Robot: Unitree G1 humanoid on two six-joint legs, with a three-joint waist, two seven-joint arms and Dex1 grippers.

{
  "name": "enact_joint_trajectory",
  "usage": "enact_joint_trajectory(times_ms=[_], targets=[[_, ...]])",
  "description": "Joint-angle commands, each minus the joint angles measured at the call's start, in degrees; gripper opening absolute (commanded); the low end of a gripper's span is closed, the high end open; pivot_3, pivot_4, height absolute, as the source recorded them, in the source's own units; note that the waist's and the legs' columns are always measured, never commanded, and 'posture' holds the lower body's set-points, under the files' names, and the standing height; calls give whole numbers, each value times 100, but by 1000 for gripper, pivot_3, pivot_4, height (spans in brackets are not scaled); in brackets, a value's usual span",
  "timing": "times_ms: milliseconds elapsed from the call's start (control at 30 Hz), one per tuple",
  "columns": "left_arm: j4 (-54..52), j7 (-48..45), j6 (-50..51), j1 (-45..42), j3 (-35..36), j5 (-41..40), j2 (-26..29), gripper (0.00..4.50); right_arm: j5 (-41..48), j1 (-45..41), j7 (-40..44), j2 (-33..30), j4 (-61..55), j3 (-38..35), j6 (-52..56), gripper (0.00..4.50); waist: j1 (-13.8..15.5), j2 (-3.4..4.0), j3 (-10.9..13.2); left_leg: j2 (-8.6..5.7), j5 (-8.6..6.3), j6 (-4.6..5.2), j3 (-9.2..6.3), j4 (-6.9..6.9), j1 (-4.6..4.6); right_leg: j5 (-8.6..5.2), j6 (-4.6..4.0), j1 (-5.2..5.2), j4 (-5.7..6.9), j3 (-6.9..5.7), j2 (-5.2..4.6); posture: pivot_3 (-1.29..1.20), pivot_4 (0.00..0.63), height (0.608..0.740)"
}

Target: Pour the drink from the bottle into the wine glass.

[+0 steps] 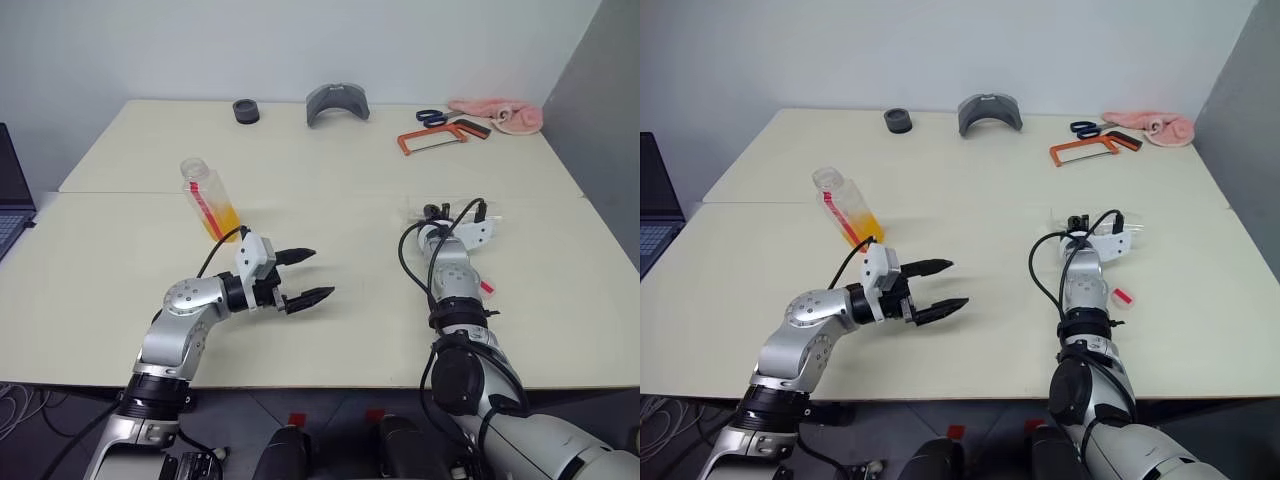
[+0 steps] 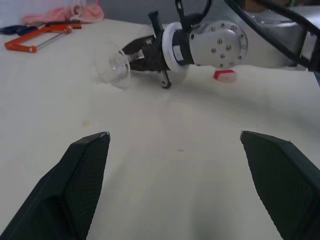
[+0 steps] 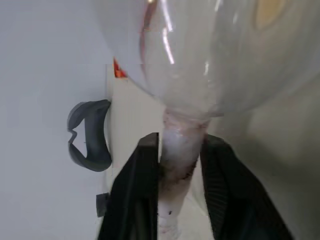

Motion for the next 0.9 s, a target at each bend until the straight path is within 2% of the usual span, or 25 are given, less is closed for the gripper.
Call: enact_joint_trajectory(times_ms=[33, 133, 233, 300, 367, 467, 567, 900], targets=[[-178, 9, -91, -54, 145, -65, 62, 4500, 69, -53, 59, 88, 43, -62, 33, 164, 0, 2, -1, 0, 0, 0, 1, 0, 2, 0, 0, 1, 1, 1, 0, 0, 150, 740], [-143, 30, -119, -42, 183, -53, 97, 4500, 164, 12, 108, 127, -260, -15, 208, 163, -2, 4, 1, 0, 0, 0, 0, -2, 1, 0, 0, -1, 1, 0, 1, 0, 150, 740], [-151, 45, -142, 0, 202, -59, 123, 4500, -83, 212, 340, 123, -892, 436, 525, 163, -1, 15, 8, 3, 0, 0, 0, -2, -4, 0, 0, -4, 0, 1, 0, 0, 150, 740], [-125, 59, -179, 26, 220, -42, 130, 4500, -732, 460, 681, -32, -1379, 1118, 594, 163, -4, 25, 14, 2, 0, 0, -1, -2, -10, 0, 0, -10, -1, 3, -1, 0, 150, 740], [-94, 63, -203, 38, 241, -25, 127, 4500, -2050, 829, 1253, -447, -1678, 2258, 294, 163, -10, 26, 15, 2, 0, 0, -1, -4, -14, 0, 0, -14, -2, 3, -2, 0, 150, 740], [-103, 71, -221, 62, 237, -8, 129, 4500, -3128, 1245, 1701, -757, -1696, 3122, -121, 163, -17, 27, 15, -9, 0, 0, 0, -3, -14, 0, 0, -15, -4, 3, -1, 0, 150, 740], [-78, 70, -253, 95, 234, 18, 132, 4500, -3759, 1486, 1896, -881, -1509, 3514, -460, 163, -14, 26, 15, -7, 0, -1, -1, -3, -13, 0, 0, -14, -4, 0, 1, 0, 150, 740], [38, 189, -369, 269, 343, 109, 198, 4500, -4674, 2007, 2319, -907, -1023, 3936, -1109, 163, -2, 23, 13, -2, 0, -1, -6, -1, -10, 0, 0, -12, -4, 2, -2, 0, 150, 740]])
